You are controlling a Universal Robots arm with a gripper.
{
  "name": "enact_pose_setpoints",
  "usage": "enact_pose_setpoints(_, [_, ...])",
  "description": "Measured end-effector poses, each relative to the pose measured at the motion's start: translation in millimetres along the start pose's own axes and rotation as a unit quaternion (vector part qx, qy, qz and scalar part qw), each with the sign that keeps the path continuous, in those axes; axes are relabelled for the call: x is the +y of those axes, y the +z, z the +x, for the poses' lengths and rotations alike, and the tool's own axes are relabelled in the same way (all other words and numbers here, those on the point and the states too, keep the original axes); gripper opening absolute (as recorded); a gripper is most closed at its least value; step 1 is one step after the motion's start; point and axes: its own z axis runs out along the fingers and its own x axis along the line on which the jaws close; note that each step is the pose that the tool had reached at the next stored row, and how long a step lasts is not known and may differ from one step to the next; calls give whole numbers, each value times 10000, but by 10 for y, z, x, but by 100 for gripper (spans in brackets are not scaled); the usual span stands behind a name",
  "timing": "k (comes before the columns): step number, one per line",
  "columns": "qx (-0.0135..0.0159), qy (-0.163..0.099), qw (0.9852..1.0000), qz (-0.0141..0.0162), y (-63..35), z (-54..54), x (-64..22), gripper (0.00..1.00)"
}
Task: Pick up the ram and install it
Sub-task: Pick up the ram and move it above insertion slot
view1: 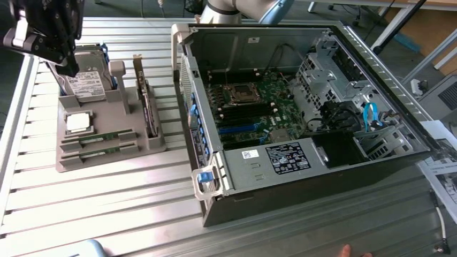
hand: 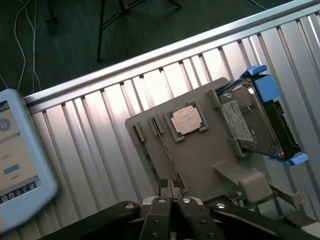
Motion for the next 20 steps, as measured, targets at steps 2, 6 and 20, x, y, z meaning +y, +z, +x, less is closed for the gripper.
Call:
enact_pose_setpoints(2, [12,-173,9998,7,1,1,0,11])
enact_pose_setpoints(6, [39,-532,9986,14,2,0,0,11])
enact_pose_setpoints(20, [126,-1656,9861,31,7,0,-1,11])
